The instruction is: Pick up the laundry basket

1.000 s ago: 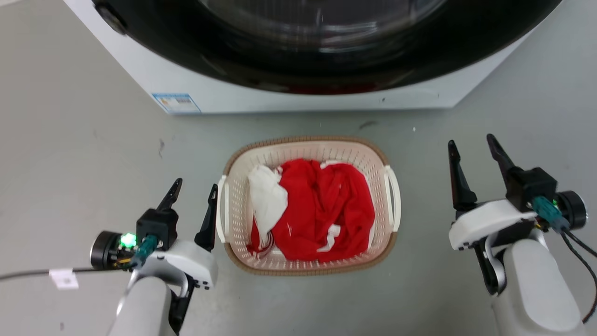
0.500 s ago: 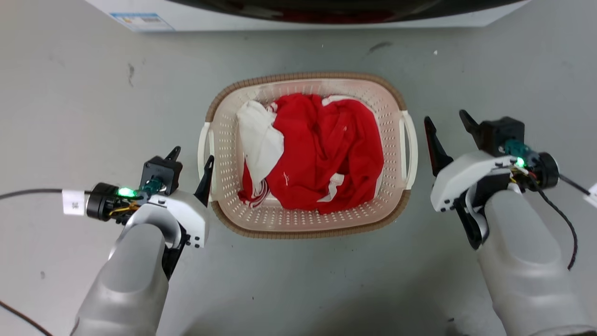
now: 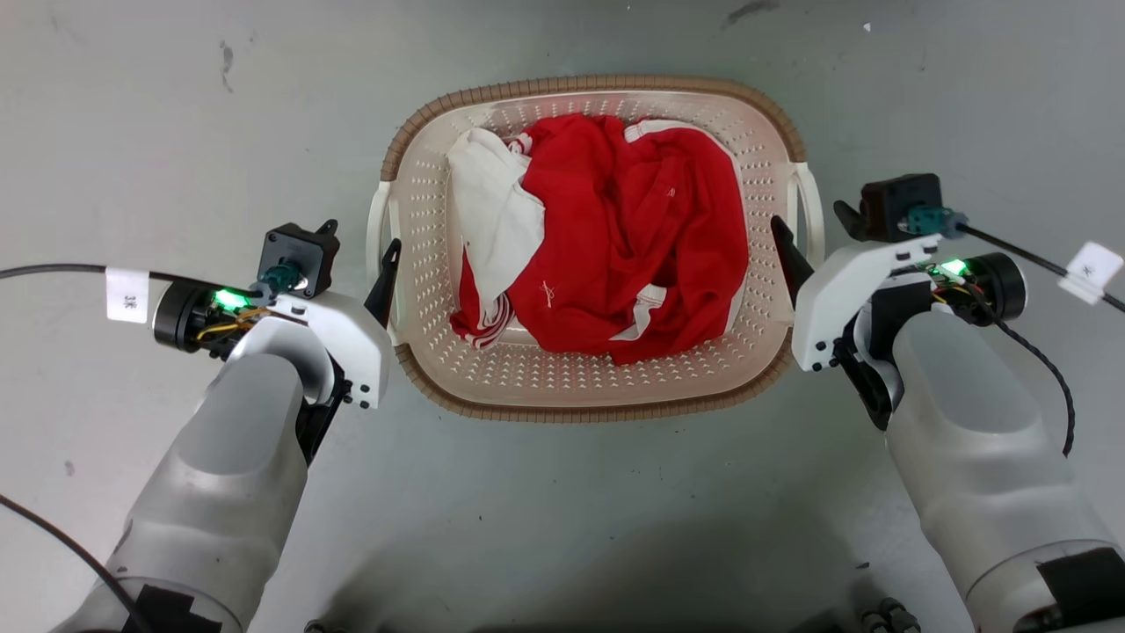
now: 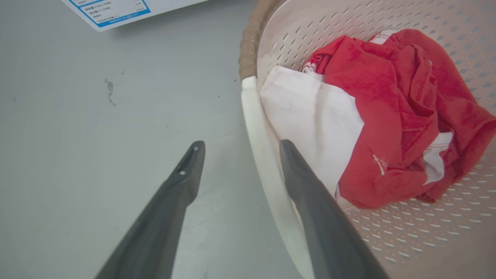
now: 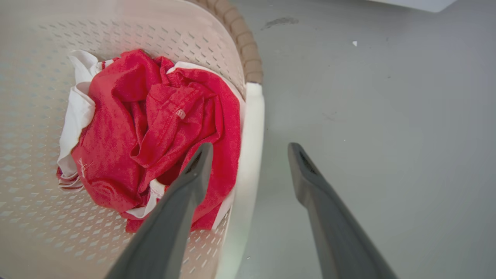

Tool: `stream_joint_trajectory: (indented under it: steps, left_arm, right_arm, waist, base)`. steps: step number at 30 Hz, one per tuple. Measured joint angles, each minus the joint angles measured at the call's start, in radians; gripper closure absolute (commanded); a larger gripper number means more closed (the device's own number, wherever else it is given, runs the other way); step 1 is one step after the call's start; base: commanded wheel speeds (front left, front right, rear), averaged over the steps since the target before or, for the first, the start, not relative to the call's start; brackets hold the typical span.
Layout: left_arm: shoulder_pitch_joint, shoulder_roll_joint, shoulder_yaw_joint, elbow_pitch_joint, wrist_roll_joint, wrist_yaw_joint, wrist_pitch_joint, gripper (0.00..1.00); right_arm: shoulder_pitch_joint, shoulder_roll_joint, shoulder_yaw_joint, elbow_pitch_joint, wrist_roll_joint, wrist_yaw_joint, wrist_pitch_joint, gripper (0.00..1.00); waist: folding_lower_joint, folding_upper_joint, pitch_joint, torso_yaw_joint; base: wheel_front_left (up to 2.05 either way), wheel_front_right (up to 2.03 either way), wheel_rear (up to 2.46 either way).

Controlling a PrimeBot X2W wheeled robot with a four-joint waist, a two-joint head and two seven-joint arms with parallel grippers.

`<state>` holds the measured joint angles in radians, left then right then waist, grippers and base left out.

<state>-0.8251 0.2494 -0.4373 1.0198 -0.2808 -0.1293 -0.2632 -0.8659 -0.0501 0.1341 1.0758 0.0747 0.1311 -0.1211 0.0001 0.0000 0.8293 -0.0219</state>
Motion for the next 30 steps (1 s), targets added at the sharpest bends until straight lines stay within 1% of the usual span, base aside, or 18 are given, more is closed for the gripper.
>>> stream_joint_trajectory:
  steps: [7,12,15,16,20,21,24,25,26,27,28,30]
  left_arm:
    - [-0.066,0.010,-0.103,0.050,-0.047,0.000,0.001,0.00]
    - [-0.101,0.012,-0.191,0.079,-0.098,0.000,0.034,0.00]
    - [-0.113,0.020,-0.244,0.078,-0.139,0.000,0.050,0.00]
    - [-0.124,0.031,-0.294,0.073,-0.183,0.000,0.065,0.00]
    - [-0.132,0.047,-0.352,0.064,-0.237,-0.002,0.071,0.00]
    - [-0.136,0.057,-0.392,0.059,-0.273,-0.002,0.072,0.00]
    - [-0.144,0.064,-0.427,0.056,-0.309,-0.002,0.073,0.00]
    - [-0.144,0.065,-0.437,0.054,-0.324,-0.002,0.081,0.66]
    - [-0.144,0.065,-0.449,0.051,-0.342,-0.002,0.087,0.66]
    - [-0.143,0.065,-0.464,0.043,-0.360,-0.001,0.094,1.00]
    - [-0.143,0.066,-0.479,0.037,-0.372,-0.002,0.095,1.00]
    - [-0.143,0.068,-0.500,0.028,-0.397,-0.001,0.094,1.00]
  right_arm:
    - [-0.057,0.000,0.057,0.066,0.039,0.000,0.080,0.00]
    - [-0.089,0.000,0.084,0.092,0.048,0.000,0.114,0.00]
    - [-0.106,0.000,0.087,0.102,0.049,0.000,0.119,0.00]
    - [-0.114,0.000,0.092,0.109,0.050,0.000,0.122,0.00]
    - [-0.118,0.000,0.102,0.116,0.059,0.000,0.123,0.00]
    - [-0.118,0.000,0.106,0.122,0.067,0.000,0.127,0.00]
    - [-0.121,0.000,0.112,0.126,0.074,0.000,0.128,0.00]
    - [-0.123,0.000,0.115,0.127,0.075,0.000,0.131,0.00]
    - [-0.125,0.000,0.119,0.128,0.080,0.000,0.137,0.00]
    - [-0.125,0.000,0.124,0.130,0.091,0.000,0.149,0.67]
    - [-0.125,0.000,0.132,0.130,0.098,0.000,0.149,1.00]
    - [-0.125,0.000,0.143,0.130,0.107,0.000,0.158,1.00]
  waist:
    - [0.0000,0.0000,0.030,0.007]
    - [0.0000,0.0000,0.044,0.009]
    - [0.0000,0.0000,0.052,0.010]
    - [0.0000,0.0000,0.057,0.010]
    - [0.0000,0.0000,0.061,0.008]
    - [-0.0001,0.0000,0.062,0.009]
    - [-0.0001,0.0000,0.065,0.009]
    - [-0.0001,0.0000,0.066,0.009]
    - [-0.0001,0.0000,0.066,0.009]
    - [-0.0001,0.0000,0.067,0.010]
    - [-0.0001,0.0000,0.067,0.011]
    - [-0.0001,0.0000,0.067,0.012]
  base:
    - [0.00,0.00,0.00]
    - [0.00,0.00,0.00]
    - [0.00,0.00,0.00]
    - [0.00,0.00,0.00]
    - [0.00,0.00,0.00]
    - [0.00,0.00,0.00]
    - [0.00,0.00,0.00]
    - [0.00,0.00,0.00]
    - [0.00,0.00,0.00]
    - [0.00,0.00,0.00]
    - [0.00,0.00,0.00]
    - [0.00,0.00,0.00]
